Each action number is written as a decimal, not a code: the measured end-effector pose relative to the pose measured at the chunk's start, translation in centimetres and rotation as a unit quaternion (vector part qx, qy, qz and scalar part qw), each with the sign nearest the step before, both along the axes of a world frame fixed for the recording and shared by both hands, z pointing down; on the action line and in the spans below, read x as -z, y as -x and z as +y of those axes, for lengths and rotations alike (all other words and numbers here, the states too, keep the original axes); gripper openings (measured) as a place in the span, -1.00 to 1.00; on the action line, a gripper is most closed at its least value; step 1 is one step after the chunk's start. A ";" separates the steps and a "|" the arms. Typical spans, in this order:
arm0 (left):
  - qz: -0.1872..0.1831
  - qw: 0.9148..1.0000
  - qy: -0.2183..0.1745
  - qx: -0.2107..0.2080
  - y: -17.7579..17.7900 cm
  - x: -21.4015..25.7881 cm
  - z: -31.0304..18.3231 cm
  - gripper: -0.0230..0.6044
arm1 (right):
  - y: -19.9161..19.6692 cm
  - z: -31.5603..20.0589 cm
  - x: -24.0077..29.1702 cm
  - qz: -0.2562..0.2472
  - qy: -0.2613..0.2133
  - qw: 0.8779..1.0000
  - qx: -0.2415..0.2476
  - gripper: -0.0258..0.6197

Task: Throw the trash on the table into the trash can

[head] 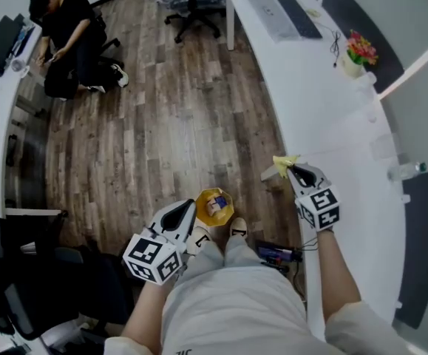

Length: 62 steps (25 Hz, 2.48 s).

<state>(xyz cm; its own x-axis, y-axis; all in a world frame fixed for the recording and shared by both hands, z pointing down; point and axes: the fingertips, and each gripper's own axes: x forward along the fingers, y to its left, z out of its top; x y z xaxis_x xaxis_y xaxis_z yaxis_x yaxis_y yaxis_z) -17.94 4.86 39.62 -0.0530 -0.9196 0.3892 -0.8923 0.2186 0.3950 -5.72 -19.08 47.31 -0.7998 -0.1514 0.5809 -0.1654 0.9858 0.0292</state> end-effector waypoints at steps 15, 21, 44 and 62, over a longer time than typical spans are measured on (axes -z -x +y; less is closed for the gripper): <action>-0.021 0.991 -0.008 0.129 4.8 0.9 12.6 -0.93 | 10.8 14.8 0.4 -0.020 0.042 0.986 0.159 -0.77; -0.021 0.991 -0.004 0.134 5.5 0.2 14.4 -0.93 | 12.0 17.2 -0.2 -0.010 0.047 0.983 0.178 -0.77; 0.026 0.994 0.042 0.102 6.3 -13.3 9.3 -0.93 | 10.6 19.4 -15.4 0.090 0.108 0.965 0.220 -0.77; 0.068 0.988 0.069 0.119 6.5 -33.5 11.0 -0.93 | 10.5 23.1 -44.0 0.167 0.151 0.954 0.199 -0.77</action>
<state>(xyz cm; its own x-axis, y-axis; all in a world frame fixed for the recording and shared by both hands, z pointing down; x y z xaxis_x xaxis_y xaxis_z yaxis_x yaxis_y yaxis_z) -24.40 15.87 73.10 -0.1993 -0.8249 0.5290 -0.7500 0.4758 0.4595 -16.21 4.06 91.27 -0.5208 0.3402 0.7830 0.1933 0.9404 -0.2799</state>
